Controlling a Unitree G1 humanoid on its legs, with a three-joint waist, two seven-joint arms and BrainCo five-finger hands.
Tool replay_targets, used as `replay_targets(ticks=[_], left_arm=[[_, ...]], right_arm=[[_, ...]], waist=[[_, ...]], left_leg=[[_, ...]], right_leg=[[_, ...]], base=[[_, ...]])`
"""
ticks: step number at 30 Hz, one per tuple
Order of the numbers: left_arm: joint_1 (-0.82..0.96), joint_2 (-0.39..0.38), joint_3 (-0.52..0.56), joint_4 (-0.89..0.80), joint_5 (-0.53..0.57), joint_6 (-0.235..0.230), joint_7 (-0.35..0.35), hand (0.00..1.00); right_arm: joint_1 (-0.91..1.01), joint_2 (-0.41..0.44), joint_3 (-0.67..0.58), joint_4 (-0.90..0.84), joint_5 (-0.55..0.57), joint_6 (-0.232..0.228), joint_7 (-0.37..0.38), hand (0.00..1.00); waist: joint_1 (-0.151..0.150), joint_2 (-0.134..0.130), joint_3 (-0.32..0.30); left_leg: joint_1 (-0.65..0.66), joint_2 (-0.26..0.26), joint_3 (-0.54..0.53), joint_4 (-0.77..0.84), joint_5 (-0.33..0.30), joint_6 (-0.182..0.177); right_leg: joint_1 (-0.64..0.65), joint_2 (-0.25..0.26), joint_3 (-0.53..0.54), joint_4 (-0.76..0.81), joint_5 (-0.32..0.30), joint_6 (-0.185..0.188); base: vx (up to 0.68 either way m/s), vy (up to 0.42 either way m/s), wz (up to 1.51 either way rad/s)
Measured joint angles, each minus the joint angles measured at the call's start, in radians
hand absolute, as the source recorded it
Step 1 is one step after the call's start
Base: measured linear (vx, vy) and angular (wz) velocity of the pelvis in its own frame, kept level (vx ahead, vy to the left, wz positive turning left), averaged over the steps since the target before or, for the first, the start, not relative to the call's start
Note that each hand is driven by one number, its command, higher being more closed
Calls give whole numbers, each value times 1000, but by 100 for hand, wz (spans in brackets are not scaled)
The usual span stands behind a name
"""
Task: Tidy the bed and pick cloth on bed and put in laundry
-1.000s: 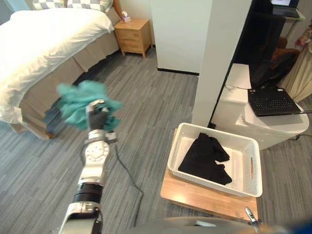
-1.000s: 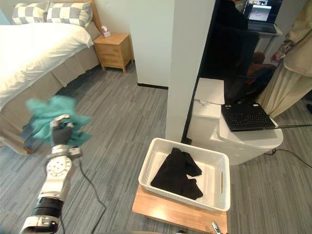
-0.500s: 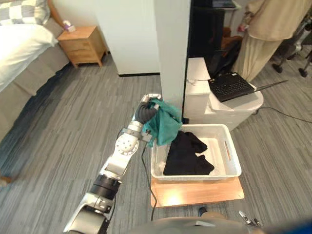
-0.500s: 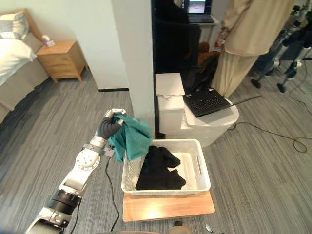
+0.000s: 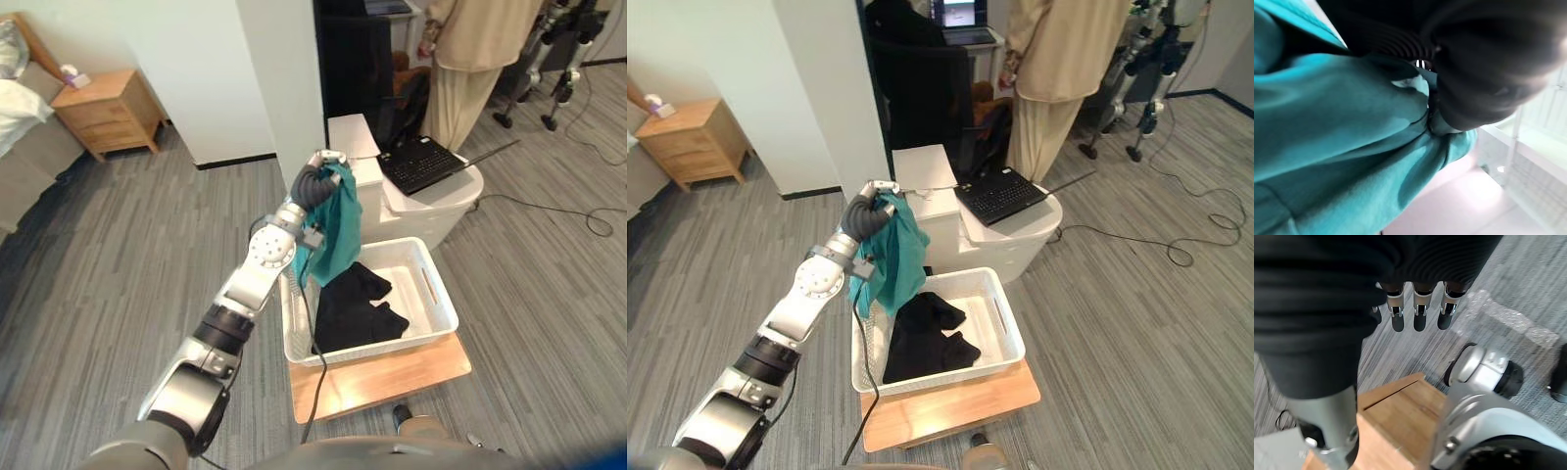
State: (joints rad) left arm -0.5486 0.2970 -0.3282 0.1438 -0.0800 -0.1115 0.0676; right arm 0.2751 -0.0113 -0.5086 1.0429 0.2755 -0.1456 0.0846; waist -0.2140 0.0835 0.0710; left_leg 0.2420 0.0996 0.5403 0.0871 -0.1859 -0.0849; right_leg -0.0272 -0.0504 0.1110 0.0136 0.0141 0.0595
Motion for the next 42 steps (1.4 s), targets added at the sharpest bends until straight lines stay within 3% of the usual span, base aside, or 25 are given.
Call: replay_targets(ticks=[7, 12, 19, 23, 27, 37, 42], left_arm=[[-151, -1, -25, 0, -60, 33, 32, 100], [-207, -6, -31, 0, -140, 105, 52, 100], [-196, -27, -66, -2, -215, 178, 41, 100], [-60, -63, -64, -5, -210, 197, 44, 100], [51, -92, -64, -5, -155, 197, 65, 100], [99, -38, -36, 110, 116, 185, 200, 100], [-58, 8, -34, 317, 192, 190, 294, 100]], right_arm=[[10, 9, -29, 4, -7, -5, 22, 0], [6, 9, -25, 4, -34, -15, 28, 0], [5, 8, -3, 2, -36, -15, 21, 0], [11, 5, 8, 2, -55, -14, 10, 0], [25, 0, 32, -1, -66, -10, -2, 0], [22, -37, 142, -68, -59, 51, 9, 0], [-94, -46, 199, -119, -20, 76, 35, 0]], waist=[[-16, -4, 3], [-26, -5, 4], [-25, -16, 20], [-20, -21, 25], [-16, -25, 38], [-17, -21, 75], [-46, -48, 198]], left_leg=[[15, 1, 23, -6, 0, 0], [12, 2, 31, -15, -12, -2], [-12, 8, 28, -27, -45, 14], [-17, 4, 27, -30, -46, 14], [-37, 5, 4, -28, -45, 14], [-125, -1, -5, -27, -31, 17], [-230, -9, 1, 24, -30, 18]], right_leg=[[-5, 13, 35, -3, 18, -2], [-21, 22, 47, -19, 39, 0], [-30, 31, 54, -65, 86, 6], [-22, 25, 53, -96, 108, 8], [-26, 19, 39, -107, 112, 11], [-112, 8, -8, -107, 135, 7], [-203, -9, 8, -104, 171, 7]], base=[[-84, -51, -14], [-97, -62, -12], [-137, -67, -3], [-79, -55, -3], [-43, -64, 14], [-2, -23, 4], [-40, -32, -6]])
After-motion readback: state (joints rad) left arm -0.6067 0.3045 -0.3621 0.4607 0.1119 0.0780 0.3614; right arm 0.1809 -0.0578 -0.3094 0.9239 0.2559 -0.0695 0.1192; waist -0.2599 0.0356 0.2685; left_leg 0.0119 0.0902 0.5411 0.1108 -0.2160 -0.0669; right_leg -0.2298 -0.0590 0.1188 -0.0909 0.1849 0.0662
